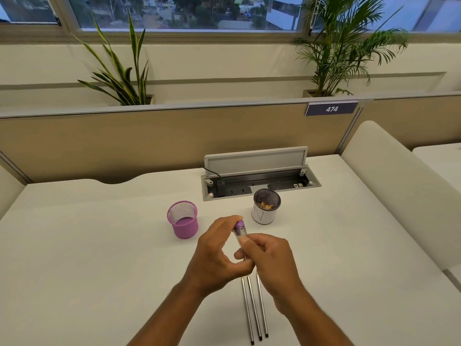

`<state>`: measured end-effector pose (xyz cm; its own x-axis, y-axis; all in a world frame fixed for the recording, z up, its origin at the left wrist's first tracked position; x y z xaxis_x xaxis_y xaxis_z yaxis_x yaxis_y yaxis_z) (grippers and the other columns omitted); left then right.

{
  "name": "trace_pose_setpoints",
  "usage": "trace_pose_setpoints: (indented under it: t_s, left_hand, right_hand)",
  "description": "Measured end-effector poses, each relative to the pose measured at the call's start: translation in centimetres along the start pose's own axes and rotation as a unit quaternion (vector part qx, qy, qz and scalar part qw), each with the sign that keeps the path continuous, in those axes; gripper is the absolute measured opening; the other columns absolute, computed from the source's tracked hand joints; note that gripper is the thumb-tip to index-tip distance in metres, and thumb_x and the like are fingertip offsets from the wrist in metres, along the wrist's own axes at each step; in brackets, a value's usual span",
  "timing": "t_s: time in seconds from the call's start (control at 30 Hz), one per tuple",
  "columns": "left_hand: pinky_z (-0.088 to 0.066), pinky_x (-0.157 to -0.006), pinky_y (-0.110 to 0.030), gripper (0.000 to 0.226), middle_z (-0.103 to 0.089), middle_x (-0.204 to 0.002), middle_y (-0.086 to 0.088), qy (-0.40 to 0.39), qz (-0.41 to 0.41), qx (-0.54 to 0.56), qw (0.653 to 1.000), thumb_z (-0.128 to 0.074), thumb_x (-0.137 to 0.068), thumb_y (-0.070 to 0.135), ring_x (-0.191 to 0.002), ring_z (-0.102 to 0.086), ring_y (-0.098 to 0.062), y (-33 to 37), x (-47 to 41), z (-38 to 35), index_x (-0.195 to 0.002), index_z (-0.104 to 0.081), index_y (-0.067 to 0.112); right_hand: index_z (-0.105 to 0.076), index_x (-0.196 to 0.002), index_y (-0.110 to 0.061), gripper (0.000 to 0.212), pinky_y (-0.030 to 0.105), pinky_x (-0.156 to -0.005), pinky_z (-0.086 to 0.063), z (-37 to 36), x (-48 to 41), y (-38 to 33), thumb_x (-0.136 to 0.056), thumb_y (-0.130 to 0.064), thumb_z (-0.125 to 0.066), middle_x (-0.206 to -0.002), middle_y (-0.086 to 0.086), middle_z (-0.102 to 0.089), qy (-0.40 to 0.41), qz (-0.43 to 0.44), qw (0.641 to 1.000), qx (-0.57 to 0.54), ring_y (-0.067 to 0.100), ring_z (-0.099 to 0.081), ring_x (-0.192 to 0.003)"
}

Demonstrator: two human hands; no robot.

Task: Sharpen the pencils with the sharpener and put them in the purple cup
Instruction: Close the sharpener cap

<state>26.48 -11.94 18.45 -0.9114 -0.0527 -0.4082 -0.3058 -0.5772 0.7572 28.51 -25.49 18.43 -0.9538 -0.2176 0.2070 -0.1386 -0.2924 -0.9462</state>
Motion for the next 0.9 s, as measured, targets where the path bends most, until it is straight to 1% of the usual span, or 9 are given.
trace_pose_setpoints:
  t_s: [0.13, 0.2, 0.3, 0.4, 0.47, 0.6, 0.7, 0.83, 0.9]
  left_hand:
    - [-0.051, -0.103, -0.021, 0.073, -0.067, -0.132, 0.017, -0.066, 0.090, 0.124, 0.986, -0.090, -0.075, 0.040, -0.125, -0.062, -0.015, -1.1, 0.2, -0.4, -0.140, -0.058, 0.031]
    - [-0.053, -0.104, -0.026, 0.056, -0.069, -0.135, 0.014, -0.073, 0.149, 0.220, 0.961, -0.077, -0.086, 0.037, -0.129, -0.063, -0.018, -1.8, 0.5, -0.4, -0.139, -0.061, 0.034]
    - [-0.055, -0.106, -0.036, 0.030, -0.076, -0.127, 0.007, 0.008, 0.207, 0.281, 0.937, -0.056, -0.106, 0.040, -0.123, -0.069, -0.021, -2.7, 0.8, 0.3, -0.129, -0.072, 0.029]
    - [-0.056, -0.105, -0.047, 0.034, -0.081, -0.116, -0.003, 0.059, 0.248, 0.318, 0.913, -0.057, -0.098, 0.036, -0.113, -0.075, -0.027, -3.0, 0.9, 0.2, -0.120, -0.077, 0.019]
    - [-0.057, -0.103, -0.045, 0.035, -0.081, -0.115, -0.006, 0.071, 0.260, 0.344, 0.899, -0.059, -0.095, 0.034, -0.110, -0.077, -0.029, -2.9, 0.8, 0.0, -0.119, -0.077, 0.015]
    - [-0.062, -0.093, -0.034, 0.033, -0.081, -0.114, -0.010, 0.089, 0.271, 0.387, 0.877, -0.059, -0.094, 0.029, -0.107, -0.078, -0.032, -3.0, 0.9, -0.2, -0.116, -0.076, 0.011]
    - [-0.061, -0.088, -0.028, 0.028, -0.082, -0.110, -0.006, 0.104, 0.273, 0.379, 0.878, -0.060, -0.093, 0.029, -0.105, -0.078, -0.027, -2.7, 1.0, -0.4, -0.112, -0.078, 0.018]
    - [-0.060, -0.093, -0.034, 0.022, -0.083, -0.109, -0.001, 0.128, 0.270, 0.354, 0.887, -0.064, -0.091, 0.034, -0.107, -0.078, -0.024, -2.8, 1.4, -0.5, -0.102, -0.083, 0.033]
    - [-0.060, -0.094, -0.038, 0.023, -0.083, -0.109, -0.003, 0.126, 0.270, 0.363, 0.883, -0.064, -0.092, 0.034, -0.106, -0.078, -0.026, -2.8, 1.5, -0.6, -0.103, -0.083, 0.032]
  right_hand:
    - [-0.079, -0.096, -0.020, 0.029, 0.032, -0.089, -0.054, -0.4, 0.3, 0.7, -0.103, -0.035, -0.055, -0.085, 0.005, -0.079, -0.070, -0.046, 0.994, -0.074, 0.016, -0.074, -0.081]
    - [-0.078, -0.097, -0.021, 0.028, 0.034, -0.082, -0.053, -0.2, 0.3, 0.9, -0.103, -0.035, -0.055, -0.087, 0.007, -0.079, -0.072, -0.050, 0.993, -0.079, 0.015, -0.069, -0.077]
    - [-0.076, -0.107, -0.023, 0.024, 0.030, -0.071, -0.052, -0.2, 0.4, 0.7, -0.104, -0.033, -0.054, -0.090, 0.005, -0.079, -0.078, -0.040, 0.994, -0.067, 0.012, -0.065, -0.072]
    - [-0.074, -0.108, -0.023, 0.024, 0.026, -0.065, -0.051, -0.8, 0.5, 0.3, -0.105, -0.032, -0.052, -0.089, 0.004, -0.079, -0.083, -0.016, 0.996, -0.039, 0.011, -0.063, -0.068]
    - [-0.074, -0.109, -0.022, 0.028, 0.026, -0.062, -0.049, -1.1, 0.6, 0.3, -0.107, -0.032, -0.048, -0.088, 0.005, -0.078, -0.088, -0.021, 0.995, -0.047, 0.011, -0.061, -0.066]
    - [-0.070, -0.122, -0.022, 0.038, 0.024, -0.055, -0.041, -2.1, 1.1, 0.9, -0.111, -0.036, -0.036, -0.085, 0.010, -0.072, -0.142, -0.086, 0.970, -0.179, 0.011, -0.049, -0.057]
    - [-0.063, -0.126, -0.019, 0.037, 0.025, -0.051, -0.032, -2.5, 1.1, 1.1, -0.112, -0.035, -0.033, -0.077, 0.010, -0.064, -0.133, -0.116, 0.958, -0.224, 0.010, -0.038, -0.052]
    - [-0.052, -0.121, -0.017, 0.036, 0.025, -0.052, -0.032, -2.8, 1.2, 1.2, -0.104, -0.048, -0.048, -0.079, 0.007, -0.050, -0.116, -0.138, 0.965, -0.192, 0.009, -0.035, -0.055]
    - [-0.050, -0.120, -0.017, 0.029, 0.024, -0.052, -0.037, -2.8, 1.1, 1.2, -0.102, -0.038, -0.057, -0.081, 0.007, -0.047, -0.112, -0.132, 0.974, -0.147, 0.009, -0.037, -0.057]
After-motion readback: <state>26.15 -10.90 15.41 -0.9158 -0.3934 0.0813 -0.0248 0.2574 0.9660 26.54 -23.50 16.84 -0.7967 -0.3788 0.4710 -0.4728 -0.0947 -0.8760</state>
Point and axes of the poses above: each hand's wrist, its own x-axis away from the middle knuckle, its own z-axis out of the back of the hand, y = z × x, the point moved 8 cm from there along -x, towards the middle knuckle
